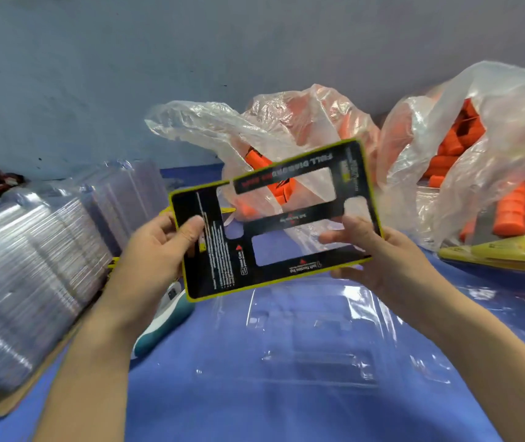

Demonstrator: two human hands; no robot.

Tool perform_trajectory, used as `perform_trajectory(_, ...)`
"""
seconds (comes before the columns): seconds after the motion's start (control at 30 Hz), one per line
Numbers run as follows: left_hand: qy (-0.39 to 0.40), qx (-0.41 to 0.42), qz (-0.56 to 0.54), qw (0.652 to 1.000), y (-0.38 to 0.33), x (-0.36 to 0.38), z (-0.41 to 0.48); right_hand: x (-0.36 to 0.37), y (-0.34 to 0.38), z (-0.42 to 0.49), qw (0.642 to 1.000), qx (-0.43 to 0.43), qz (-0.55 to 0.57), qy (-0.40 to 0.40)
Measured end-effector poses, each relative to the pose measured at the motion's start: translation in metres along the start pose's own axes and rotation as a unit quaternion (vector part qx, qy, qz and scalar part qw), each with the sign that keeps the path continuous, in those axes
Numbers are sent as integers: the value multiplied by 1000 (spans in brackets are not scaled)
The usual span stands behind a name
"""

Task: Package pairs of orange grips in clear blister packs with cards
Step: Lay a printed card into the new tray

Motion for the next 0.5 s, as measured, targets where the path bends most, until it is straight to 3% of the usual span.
perform_trajectory(0.17,-22,-59,20,998,29,-7,4,-10,-1,-1,999,1,-44,-13)
perform_trajectory(0.5,17,-125,26,992,46,-2,5,-31,-5,-7,989,26,-112,-94)
Point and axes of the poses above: each hand's wrist, its own z-axis towards the middle knuckle, its own x-axis out of the palm, y = z × x, the point moved 6 cm from there along z, towards the middle knuckle, and after that the axes turned 5 degrees about y, right-handed, at the moved point
